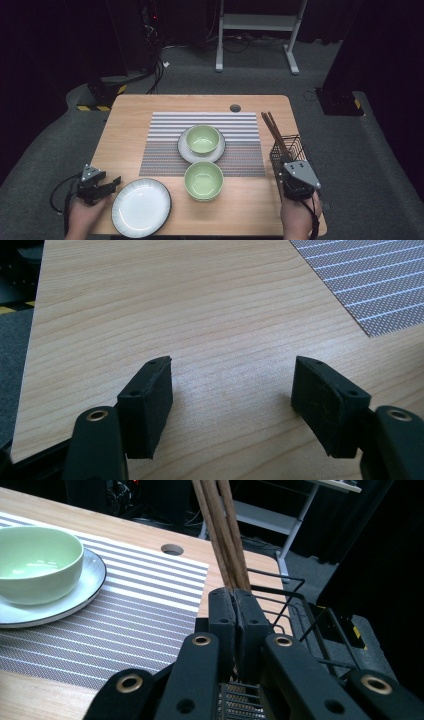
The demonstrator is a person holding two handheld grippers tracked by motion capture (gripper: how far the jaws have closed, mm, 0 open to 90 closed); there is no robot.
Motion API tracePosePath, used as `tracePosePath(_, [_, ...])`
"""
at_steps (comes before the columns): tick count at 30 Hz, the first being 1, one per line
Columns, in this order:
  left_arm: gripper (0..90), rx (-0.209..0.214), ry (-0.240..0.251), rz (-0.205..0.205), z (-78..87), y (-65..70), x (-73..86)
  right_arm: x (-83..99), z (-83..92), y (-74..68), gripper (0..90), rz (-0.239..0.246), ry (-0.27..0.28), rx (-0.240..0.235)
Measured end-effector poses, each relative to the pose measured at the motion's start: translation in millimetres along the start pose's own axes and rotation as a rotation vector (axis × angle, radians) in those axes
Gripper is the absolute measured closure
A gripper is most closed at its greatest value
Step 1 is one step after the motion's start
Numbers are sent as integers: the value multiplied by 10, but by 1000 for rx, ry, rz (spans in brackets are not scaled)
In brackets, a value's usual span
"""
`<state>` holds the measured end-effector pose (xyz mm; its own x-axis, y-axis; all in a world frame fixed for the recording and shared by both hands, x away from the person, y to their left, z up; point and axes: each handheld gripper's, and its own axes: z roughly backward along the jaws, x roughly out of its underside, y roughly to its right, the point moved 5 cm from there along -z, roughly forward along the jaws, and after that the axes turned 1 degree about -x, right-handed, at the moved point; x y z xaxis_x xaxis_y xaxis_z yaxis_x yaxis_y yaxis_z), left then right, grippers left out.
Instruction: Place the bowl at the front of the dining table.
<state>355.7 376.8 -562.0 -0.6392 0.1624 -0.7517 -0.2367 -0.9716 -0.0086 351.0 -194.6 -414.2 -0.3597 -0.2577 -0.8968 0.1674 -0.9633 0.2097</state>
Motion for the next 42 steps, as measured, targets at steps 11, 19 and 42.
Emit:
tracePosePath(11, [328,0,0,0,0,0,0,-37,13,65,886,-12,18,-6])
tracePosePath(19, [328,0,0,0,0,0,0,-60,23,97,891,-6,23,-8])
tracePosePath(42, [329,0,0,0,-1,0,-1,-187,123,123,894,-37,90,-21])
